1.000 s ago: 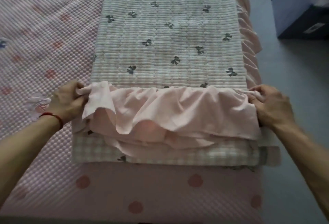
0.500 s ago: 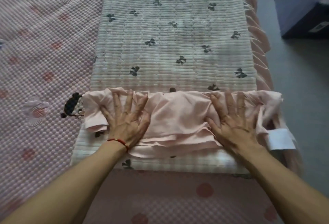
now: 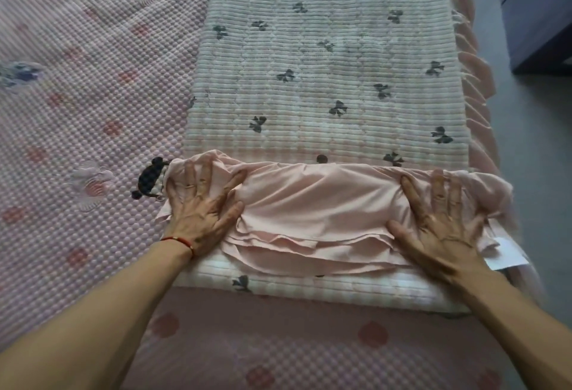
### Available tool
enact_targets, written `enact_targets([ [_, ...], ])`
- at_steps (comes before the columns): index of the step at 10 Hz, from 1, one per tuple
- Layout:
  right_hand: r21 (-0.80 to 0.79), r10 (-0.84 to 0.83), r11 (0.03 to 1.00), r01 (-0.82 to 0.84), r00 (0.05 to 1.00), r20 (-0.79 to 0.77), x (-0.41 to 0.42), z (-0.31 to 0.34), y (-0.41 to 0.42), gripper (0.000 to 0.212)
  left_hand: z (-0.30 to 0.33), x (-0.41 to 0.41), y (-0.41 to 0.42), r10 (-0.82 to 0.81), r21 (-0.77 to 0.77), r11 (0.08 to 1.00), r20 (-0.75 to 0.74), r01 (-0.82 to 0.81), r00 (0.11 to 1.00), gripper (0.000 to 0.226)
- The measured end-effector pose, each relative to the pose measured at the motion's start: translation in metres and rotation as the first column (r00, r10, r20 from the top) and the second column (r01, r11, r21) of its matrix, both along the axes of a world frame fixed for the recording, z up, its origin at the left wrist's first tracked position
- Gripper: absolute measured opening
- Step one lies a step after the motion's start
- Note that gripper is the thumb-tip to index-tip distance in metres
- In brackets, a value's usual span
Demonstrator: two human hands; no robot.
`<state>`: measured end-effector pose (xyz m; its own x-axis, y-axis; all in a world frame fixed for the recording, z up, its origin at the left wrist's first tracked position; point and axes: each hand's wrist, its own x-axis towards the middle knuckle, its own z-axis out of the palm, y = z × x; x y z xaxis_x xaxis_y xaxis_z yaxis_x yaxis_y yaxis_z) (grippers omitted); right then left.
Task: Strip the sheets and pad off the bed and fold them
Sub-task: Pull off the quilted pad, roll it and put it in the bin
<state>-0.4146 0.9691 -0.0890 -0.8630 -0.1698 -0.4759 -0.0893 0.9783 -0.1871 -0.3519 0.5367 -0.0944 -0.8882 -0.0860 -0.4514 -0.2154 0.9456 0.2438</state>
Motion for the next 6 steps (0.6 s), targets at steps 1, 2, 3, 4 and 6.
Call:
enact_targets([
  [1,0.063,0.042,0.997,-0.045,0.998,0.056,-0.008,-0.002,0.009,0.093,0.039,0.006,0.024,0.141,0.137,0.981,-0.023,-0.137,0.99,0.098],
  [2,0.109,0.187,0.979,-0.172,0.972,-0.142,0.005,0.021,-0.004,0.085,0.074,0.038,0.05,0.031,-0.033,0.999,-0.148,-0.036,0.989,0.063],
  [3,0.018,0.358,0.93,-0.366,0.898,-0.254,0.048,0.028,-0.015,0.086,0.039,0.087,0.044,-0.373,-0.157,0.924,-0.167,0.349,0.913,0.095],
  [4,0.054,0.399,0.917,-0.395,0.909,-0.12,0.082,0.005,-0.017,0.112,0.015,0.099,0.037,-0.477,-0.232,0.86,-0.054,0.454,0.877,0.111],
  [6,0.108,0.4,0.916,-0.386,0.897,-0.19,0.096,-0.002,0.005,0.119,0.003,0.099,0.032,-0.416,-0.358,0.865,-0.123,0.351,0.901,0.077],
])
